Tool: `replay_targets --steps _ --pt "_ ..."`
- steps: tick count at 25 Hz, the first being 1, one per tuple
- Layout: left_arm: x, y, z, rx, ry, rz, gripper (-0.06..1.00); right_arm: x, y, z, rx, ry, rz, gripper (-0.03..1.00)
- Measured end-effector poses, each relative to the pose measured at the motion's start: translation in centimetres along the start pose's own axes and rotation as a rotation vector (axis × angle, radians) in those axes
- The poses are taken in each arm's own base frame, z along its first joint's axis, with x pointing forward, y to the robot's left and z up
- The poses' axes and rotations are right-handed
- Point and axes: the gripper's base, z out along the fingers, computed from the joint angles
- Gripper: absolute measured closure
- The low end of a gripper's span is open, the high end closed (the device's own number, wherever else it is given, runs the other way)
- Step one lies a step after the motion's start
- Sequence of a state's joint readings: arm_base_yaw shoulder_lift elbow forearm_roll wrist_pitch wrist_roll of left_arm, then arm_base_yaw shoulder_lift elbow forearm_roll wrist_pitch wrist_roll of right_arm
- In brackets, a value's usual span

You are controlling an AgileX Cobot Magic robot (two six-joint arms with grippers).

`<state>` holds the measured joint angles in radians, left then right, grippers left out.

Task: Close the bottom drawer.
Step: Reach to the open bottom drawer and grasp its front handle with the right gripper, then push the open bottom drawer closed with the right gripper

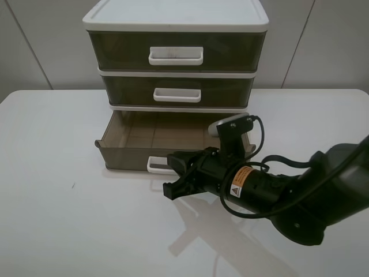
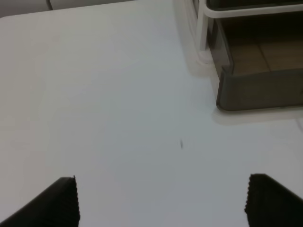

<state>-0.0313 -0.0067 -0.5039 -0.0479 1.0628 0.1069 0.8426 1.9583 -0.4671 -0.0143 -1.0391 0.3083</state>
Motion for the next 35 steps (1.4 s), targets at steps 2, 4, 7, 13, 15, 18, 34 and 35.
replay_targets --steps 2,4,7,13,15,18,34,35 --pt "0.0 0.0 0.0 0.000 0.000 0.000 0.23 -0.1 0.1 0.5 -0.010 -0.002 -0.001 0.95" --pt "0.0 0.0 0.0 0.000 0.000 0.000 0.23 0.0 0.1 1.0 -0.009 0.007 0.000 0.95" --pt "0.0 0.0 0.0 0.000 0.000 0.000 0.23 0.4 -0.1 1.6 0.010 0.046 0.003 0.95" --pt "0.0 0.0 0.0 0.000 0.000 0.000 0.23 0.1 -0.7 2.3 0.090 0.038 0.057 0.95" --pt "0.0 0.0 0.0 0.000 0.000 0.000 0.23 0.1 -1.1 2.5 0.131 0.051 0.084 0.95" --pt "0.0 0.0 0.0 0.000 0.000 0.000 0.23 -0.1 -1.2 2.8 0.157 0.052 0.105 0.95" --pt "0.0 0.0 0.0 0.000 0.000 0.000 0.23 -0.8 -2.3 5.3 0.285 -0.003 0.086 0.95" --pt "0.0 0.0 0.0 0.000 0.000 0.000 0.23 -0.8 -2.4 5.4 0.297 -0.007 0.089 0.95"
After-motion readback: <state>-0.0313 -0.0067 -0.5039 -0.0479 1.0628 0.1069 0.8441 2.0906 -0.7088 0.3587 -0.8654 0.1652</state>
